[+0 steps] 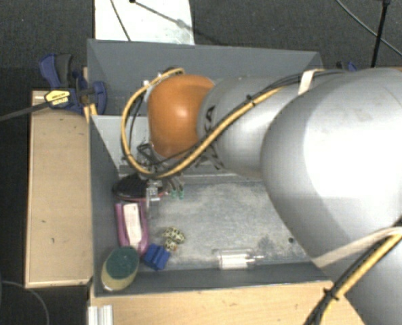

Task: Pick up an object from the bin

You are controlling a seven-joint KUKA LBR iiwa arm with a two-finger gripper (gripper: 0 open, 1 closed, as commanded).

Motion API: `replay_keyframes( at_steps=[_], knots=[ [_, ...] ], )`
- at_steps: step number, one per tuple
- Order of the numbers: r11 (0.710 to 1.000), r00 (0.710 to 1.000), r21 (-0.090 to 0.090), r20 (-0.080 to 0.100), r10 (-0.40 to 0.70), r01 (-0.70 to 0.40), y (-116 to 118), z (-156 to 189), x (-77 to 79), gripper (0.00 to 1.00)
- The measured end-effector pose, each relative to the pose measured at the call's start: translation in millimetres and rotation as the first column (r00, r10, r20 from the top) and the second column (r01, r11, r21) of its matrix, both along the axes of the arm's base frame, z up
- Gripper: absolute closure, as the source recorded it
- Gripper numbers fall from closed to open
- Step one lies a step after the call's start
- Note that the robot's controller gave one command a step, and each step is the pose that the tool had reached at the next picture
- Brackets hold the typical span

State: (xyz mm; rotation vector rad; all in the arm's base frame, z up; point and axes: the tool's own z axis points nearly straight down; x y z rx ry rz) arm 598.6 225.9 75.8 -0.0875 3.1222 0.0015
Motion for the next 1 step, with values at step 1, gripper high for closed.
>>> replay_keyframes(
  at_steps=[1],
  knots=[
    [0.989, 0.989, -0.027, -0.004, -0.145, 0.145, 10.1, -0.2, 1.0, 0.0]
  ],
)
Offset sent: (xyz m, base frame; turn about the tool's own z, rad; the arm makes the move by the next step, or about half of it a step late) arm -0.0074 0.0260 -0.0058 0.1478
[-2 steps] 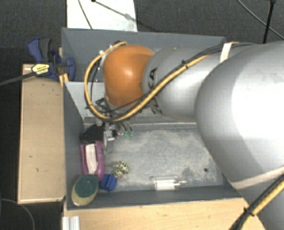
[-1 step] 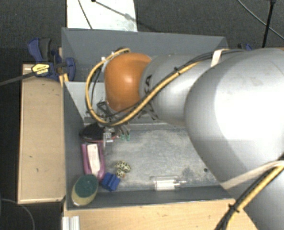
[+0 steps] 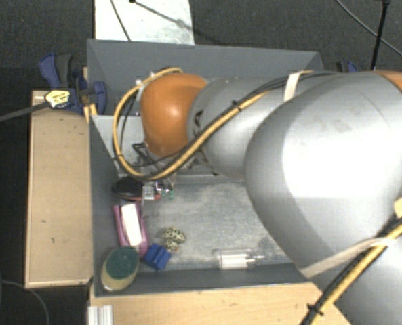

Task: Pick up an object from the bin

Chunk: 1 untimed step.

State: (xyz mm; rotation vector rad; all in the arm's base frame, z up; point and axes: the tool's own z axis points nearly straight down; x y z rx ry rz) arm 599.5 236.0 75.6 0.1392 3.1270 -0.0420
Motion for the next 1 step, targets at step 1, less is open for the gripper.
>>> replay_keyframes(
  at_steps=[1],
  knots=[
    [1.0, 1.0, 0.003, 0.002, -0.002, 0.001, 0.8, 1.1, 0.6, 1.0]
  ],
)
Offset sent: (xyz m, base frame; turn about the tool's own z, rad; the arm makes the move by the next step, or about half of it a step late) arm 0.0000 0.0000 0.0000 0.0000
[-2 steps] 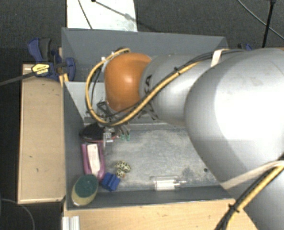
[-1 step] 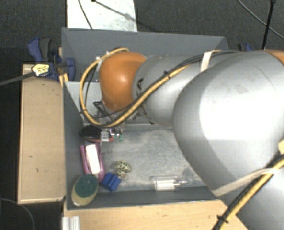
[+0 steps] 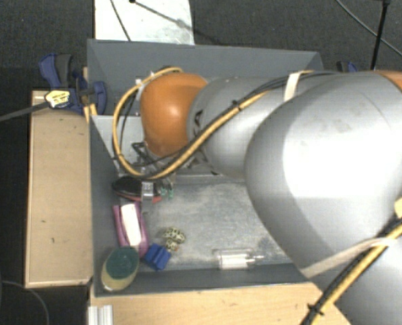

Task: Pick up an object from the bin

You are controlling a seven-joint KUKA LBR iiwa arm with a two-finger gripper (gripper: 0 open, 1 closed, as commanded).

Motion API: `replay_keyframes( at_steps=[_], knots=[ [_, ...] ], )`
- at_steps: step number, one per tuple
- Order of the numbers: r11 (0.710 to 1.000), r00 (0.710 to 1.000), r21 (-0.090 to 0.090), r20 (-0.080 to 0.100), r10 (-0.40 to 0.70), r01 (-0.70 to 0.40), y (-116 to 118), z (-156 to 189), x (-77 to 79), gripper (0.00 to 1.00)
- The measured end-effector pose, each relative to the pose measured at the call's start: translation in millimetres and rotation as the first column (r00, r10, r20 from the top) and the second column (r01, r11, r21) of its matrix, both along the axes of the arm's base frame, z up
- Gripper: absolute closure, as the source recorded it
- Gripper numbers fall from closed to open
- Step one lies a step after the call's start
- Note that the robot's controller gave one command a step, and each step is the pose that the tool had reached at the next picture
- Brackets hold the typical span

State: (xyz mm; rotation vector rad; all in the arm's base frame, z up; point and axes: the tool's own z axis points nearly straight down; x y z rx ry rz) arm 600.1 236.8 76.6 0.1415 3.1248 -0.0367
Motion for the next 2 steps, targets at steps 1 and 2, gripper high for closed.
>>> replay_keyframes(
  at_steps=[1, 2],
  knots=[
    [1.0, 1.0, 0.018, -0.007, -0.004, 0.004, -5, 11, 3.3, 1.0],
    [1.0, 1.0, 0.027, -0.002, -0.007, 0.007, -5, 91, 5.8, 1.0]
  ],
)
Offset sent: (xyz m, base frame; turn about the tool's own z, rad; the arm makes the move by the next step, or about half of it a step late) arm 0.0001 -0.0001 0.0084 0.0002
